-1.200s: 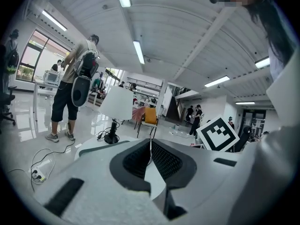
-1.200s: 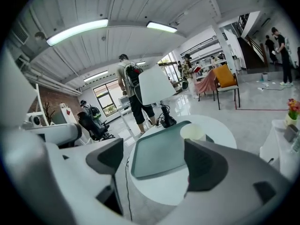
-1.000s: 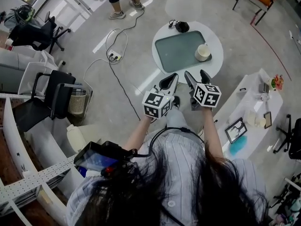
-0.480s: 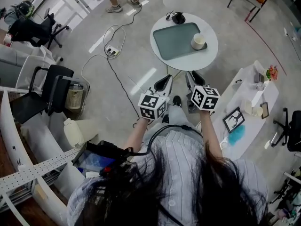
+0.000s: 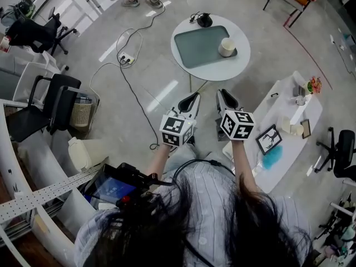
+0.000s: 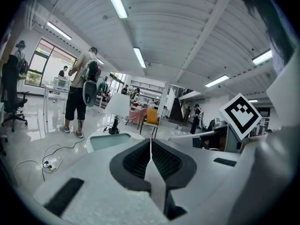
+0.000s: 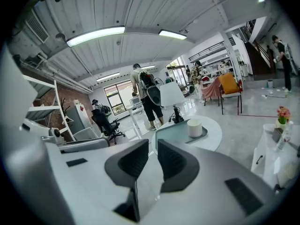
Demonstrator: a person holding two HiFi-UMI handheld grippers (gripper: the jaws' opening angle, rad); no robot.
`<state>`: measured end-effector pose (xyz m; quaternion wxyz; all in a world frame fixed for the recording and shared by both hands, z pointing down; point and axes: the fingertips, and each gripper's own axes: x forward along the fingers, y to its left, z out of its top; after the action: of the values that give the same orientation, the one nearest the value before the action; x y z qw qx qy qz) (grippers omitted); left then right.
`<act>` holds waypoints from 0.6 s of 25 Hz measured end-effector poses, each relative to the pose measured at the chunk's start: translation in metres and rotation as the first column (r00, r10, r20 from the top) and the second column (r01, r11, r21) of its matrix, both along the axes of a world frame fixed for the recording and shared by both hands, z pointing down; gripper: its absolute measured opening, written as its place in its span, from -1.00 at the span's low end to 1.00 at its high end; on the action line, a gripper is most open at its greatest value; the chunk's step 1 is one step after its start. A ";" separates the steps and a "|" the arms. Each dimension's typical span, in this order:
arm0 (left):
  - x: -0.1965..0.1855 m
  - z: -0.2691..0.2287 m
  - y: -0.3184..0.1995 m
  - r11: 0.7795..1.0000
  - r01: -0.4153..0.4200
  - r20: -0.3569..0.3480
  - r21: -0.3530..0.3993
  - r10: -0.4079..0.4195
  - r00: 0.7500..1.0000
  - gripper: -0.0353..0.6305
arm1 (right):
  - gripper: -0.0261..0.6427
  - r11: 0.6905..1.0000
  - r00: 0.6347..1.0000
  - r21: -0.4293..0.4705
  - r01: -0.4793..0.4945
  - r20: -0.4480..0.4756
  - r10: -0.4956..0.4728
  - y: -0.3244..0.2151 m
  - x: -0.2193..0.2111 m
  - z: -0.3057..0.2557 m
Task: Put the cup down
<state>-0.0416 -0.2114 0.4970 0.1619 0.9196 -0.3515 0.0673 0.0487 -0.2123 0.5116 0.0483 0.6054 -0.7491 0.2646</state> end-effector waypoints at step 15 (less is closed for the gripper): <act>0.059 -0.014 0.095 1.000 0.012 0.001 0.027 -0.012 1.000 -0.83 | -0.72 0.997 0.997 0.059 0.059 0.048 -0.062 0.098 0.040 -0.026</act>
<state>0.0178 -0.1167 0.4826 0.1497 0.9196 -0.3579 0.0623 0.0889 -0.1144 0.4855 0.0202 0.5768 -0.7754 0.2564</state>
